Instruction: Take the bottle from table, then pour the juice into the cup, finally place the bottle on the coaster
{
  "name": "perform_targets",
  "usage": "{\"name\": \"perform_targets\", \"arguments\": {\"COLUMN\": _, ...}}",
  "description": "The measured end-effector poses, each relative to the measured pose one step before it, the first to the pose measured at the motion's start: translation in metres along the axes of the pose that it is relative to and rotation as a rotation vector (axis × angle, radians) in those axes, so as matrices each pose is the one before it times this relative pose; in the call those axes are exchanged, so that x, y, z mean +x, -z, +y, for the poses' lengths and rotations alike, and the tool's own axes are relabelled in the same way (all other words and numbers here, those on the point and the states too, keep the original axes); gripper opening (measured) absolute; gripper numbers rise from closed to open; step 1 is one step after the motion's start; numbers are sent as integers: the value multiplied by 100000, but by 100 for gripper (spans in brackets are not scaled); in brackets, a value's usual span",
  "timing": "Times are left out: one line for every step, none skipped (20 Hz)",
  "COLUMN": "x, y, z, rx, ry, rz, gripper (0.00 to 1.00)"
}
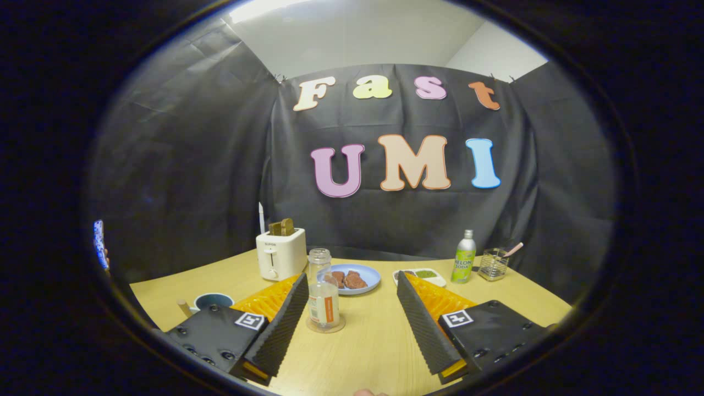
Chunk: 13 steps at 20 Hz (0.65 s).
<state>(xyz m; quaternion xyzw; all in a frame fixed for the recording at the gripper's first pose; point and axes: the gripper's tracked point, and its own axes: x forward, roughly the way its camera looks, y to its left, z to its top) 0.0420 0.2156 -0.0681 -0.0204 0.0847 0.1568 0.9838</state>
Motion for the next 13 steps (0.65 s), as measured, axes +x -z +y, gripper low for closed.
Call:
{"name": "perform_targets", "arguments": {"x": -169, "y": -374, "z": -90, "rx": 188, "ry": 444, "rz": -262, "gripper": 100}}
{"name": "perform_targets", "arguments": {"x": -240, "y": -314, "z": 19, "rx": 289, "ry": 15, "rz": -491, "gripper": 100}}
{"name": "perform_targets", "arguments": {"x": -179, "y": -315, "z": 6, "rx": 253, "ry": 164, "rz": -413, "gripper": 100}}
{"name": "perform_targets", "arguments": {"x": -256, "y": -173, "z": -103, "rx": 36, "ry": 266, "rz": -326, "gripper": 100}}
{"name": "perform_targets", "arguments": {"x": -236, "y": -86, "z": -125, "rx": 125, "ry": 523, "rz": -265, "gripper": 100}}
{"name": "perform_targets", "arguments": {"x": -256, "y": -43, "z": -38, "rx": 170, "ry": 137, "rz": -205, "gripper": 100}}
{"name": "perform_targets", "arguments": {"x": -170, "y": -91, "z": -43, "rx": 462, "ry": 362, "rz": -378, "gripper": 100}}
{"name": "perform_targets", "arguments": {"x": -206, "y": 151, "z": -103, "rx": 567, "ry": 294, "rz": 46, "gripper": 100}}
{"name": "perform_targets", "arguments": {"x": -93, "y": 121, "z": -40, "rx": 561, "ry": -14, "rz": 220, "gripper": 100}}
{"name": "perform_targets", "arguments": {"x": -101, "y": 107, "z": -9, "rx": 374, "ry": -19, "rz": 107, "gripper": 100}}
{"name": "perform_targets", "arguments": {"x": -52, "y": 103, "z": -66, "rx": 86, "ry": 125, "rz": 87, "gripper": 100}}
{"name": "perform_targets", "arguments": {"x": -39, "y": 51, "z": -109, "rx": 202, "ry": 283, "rz": 170, "gripper": 100}}
{"name": "perform_targets", "arguments": {"x": -47, "y": 45, "z": -39, "rx": 209, "ry": -98, "rz": 104, "gripper": 100}}
